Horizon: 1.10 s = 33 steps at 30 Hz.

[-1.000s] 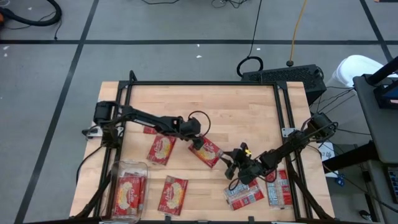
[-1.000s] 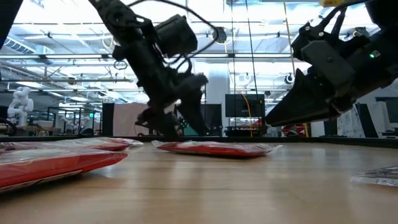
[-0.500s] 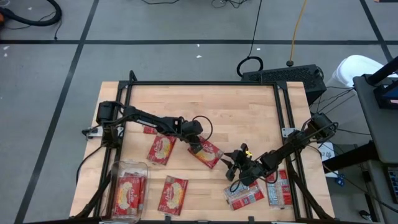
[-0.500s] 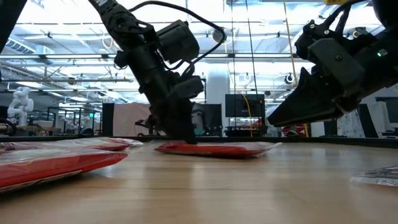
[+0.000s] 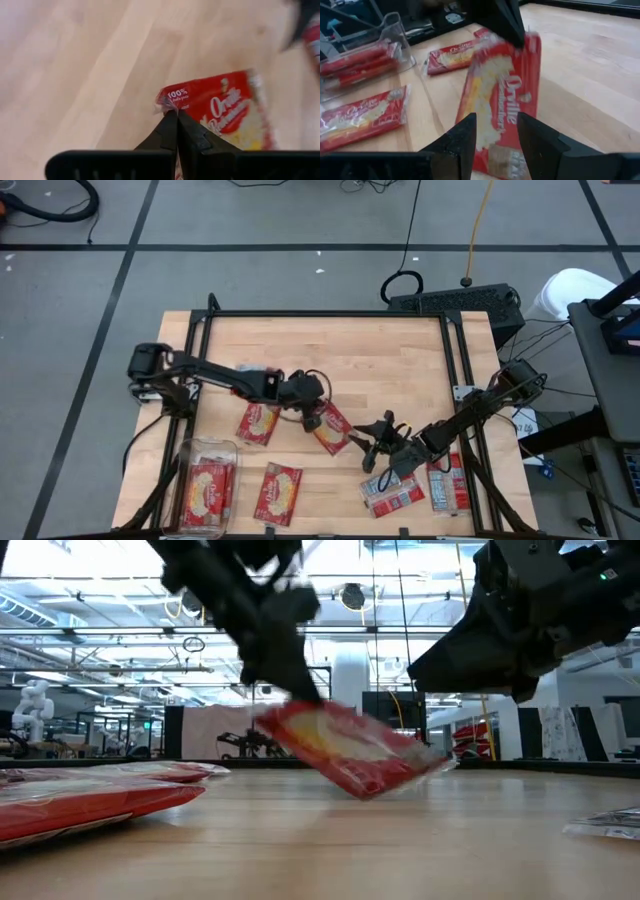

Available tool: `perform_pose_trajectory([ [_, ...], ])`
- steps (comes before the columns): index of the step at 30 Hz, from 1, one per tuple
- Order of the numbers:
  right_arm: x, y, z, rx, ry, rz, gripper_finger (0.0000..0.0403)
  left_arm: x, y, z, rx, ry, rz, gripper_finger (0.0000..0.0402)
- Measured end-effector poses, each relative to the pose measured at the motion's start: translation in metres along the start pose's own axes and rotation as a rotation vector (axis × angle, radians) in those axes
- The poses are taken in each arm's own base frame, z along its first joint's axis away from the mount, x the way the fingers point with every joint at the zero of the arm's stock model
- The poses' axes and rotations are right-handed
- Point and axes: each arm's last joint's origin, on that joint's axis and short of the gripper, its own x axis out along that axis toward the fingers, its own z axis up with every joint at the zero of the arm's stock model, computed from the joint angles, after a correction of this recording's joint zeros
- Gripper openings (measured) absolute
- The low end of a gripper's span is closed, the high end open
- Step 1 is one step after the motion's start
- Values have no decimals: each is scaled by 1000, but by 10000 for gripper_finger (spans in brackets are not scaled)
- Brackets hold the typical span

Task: Sort popcorn bags into baskets
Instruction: Put the popcorn bag into the transparent bin

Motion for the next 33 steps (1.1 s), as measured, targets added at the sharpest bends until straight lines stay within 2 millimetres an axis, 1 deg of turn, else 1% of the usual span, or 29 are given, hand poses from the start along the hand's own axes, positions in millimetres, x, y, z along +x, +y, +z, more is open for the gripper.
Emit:
perform_pose_trajectory([
  [2,1,-1,1,-26,1,-1,138,-14,-10,4,48,-51,-9,3],
  [6,5,-2,3,-55,26,33,157,-28,-28,6,126,-118,-31,3],
  [11,16,-6,3,-51,109,94,210,-33,-44,2,197,-150,-63,2],
  [14,19,-10,1,-41,138,86,236,-35,-52,0,227,-169,-66,2],
  [17,21,-10,-1,-38,174,117,246,-37,-58,-2,254,-187,-51,2],
  [19,23,-10,-2,-23,195,142,242,-38,-61,-2,267,-206,-49,1],
  [21,23,-10,-4,-30,224,156,225,-39,-63,0,278,-228,-56,1],
  [23,23,-10,-5,-27,235,168,195,-40,-65,0,289,-242,-61,1],
  [25,23,-10,-5,-31,238,177,157,-40,-66,1,298,-251,-65,1],
  [28,22,-9,-5,-58,233,186,90,-41,-68,0,300,-257,-71,6],
  [31,22,-8,-5,-83,230,189,26,-42,-71,0,285,-264,-84,27],
  [33,22,-8,-4,-106,224,194,12,-43,-73,-1,269,-264,-94,53],
])
